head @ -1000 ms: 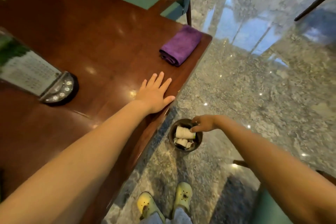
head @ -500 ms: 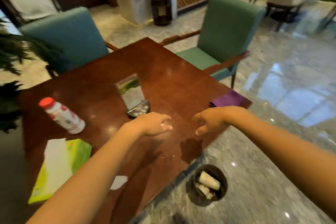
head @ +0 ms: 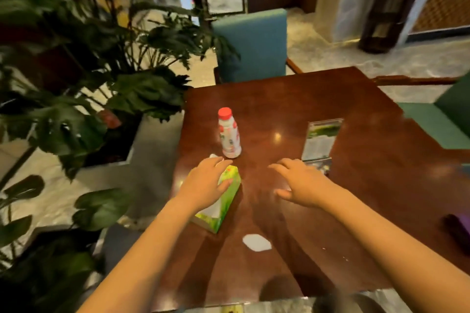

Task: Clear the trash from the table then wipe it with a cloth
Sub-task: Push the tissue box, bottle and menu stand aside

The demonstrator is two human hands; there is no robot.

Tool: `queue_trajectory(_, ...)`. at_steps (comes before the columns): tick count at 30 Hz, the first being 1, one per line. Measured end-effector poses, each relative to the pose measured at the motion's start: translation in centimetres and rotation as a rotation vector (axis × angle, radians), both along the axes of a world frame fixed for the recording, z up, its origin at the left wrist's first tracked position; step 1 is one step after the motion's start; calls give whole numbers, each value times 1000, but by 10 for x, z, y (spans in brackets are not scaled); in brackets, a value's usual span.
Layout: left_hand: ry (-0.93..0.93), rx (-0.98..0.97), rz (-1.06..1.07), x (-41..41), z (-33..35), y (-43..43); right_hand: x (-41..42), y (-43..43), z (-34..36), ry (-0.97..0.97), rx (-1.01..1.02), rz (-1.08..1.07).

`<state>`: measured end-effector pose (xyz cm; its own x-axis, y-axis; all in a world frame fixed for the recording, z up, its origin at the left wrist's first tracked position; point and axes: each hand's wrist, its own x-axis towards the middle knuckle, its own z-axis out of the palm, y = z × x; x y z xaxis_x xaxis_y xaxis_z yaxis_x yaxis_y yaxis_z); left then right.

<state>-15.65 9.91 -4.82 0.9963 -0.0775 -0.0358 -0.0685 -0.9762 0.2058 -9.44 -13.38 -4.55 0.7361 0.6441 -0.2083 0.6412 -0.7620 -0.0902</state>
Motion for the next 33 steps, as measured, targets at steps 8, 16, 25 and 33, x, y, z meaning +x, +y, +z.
queue_trajectory(8, 52, -27, 88, 35, -37, 66, 51, 73, -26, 114, 26, -33)
queue_trajectory(16, 150, -13, 126, 65, -93, 80, 117, 122, -60, 156, 254, -295)
queue_trajectory(25, 272, -218, 279, 47, -116, 52, 155, 159, -86, 268, 681, -390)
queue_trajectory(33, 337, -3, 489, 38, -117, 24, 164, 168, -94, 369, 871, -397)
